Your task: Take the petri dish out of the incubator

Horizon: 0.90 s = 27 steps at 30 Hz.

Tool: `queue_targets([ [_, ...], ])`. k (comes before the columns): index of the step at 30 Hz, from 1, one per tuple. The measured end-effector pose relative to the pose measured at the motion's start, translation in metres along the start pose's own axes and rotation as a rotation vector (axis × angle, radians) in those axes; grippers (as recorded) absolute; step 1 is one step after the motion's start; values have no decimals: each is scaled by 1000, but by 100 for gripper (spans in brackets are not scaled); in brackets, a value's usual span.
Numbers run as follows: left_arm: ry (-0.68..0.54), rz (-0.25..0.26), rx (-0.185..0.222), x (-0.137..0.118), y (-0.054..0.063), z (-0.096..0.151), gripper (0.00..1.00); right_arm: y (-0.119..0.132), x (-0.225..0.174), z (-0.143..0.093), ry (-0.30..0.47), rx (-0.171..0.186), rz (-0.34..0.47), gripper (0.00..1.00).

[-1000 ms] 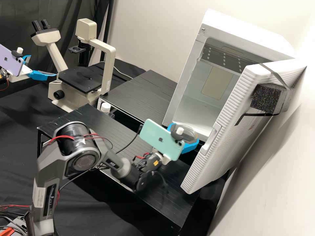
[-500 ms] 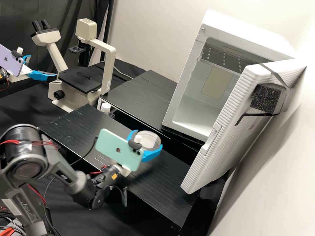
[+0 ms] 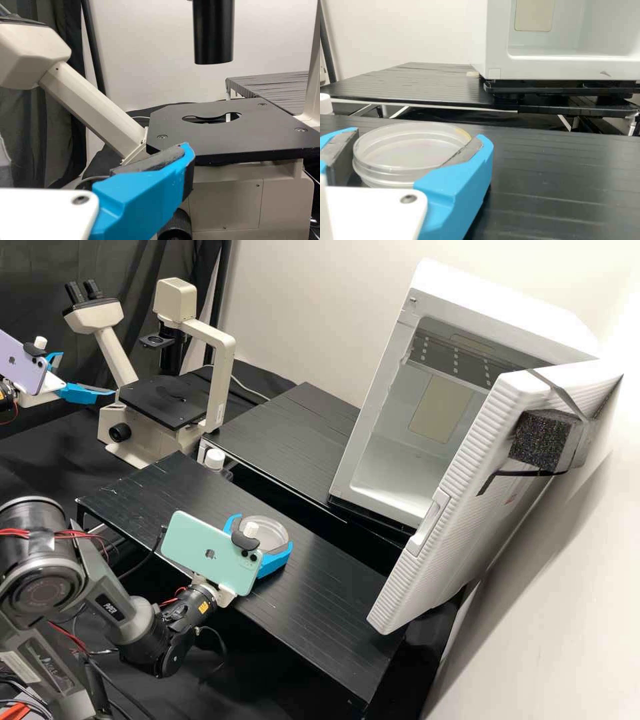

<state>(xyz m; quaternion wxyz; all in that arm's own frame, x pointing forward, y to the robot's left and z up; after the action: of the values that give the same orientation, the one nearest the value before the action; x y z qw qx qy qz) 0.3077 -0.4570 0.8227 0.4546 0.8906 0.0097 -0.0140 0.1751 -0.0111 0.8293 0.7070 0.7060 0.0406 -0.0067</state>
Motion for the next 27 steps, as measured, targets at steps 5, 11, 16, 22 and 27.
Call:
queue_targets([
  [5,0,0,0,0,0,0,100,-3,2,1,9,-10,-13,0],
  [11,0,0,0,0,0,0,100,-5,3,1,7,-27,-19,100],
  [16,0,0,0,0,0,0,100,-6,4,0,14,-28,-24,100],
  [22,0,0,0,0,0,0,100,-7,4,-1,20,-40,-29,100],
  [27,0,0,0,0,0,0,100,-7,5,-1,22,-42,-31,100],
])
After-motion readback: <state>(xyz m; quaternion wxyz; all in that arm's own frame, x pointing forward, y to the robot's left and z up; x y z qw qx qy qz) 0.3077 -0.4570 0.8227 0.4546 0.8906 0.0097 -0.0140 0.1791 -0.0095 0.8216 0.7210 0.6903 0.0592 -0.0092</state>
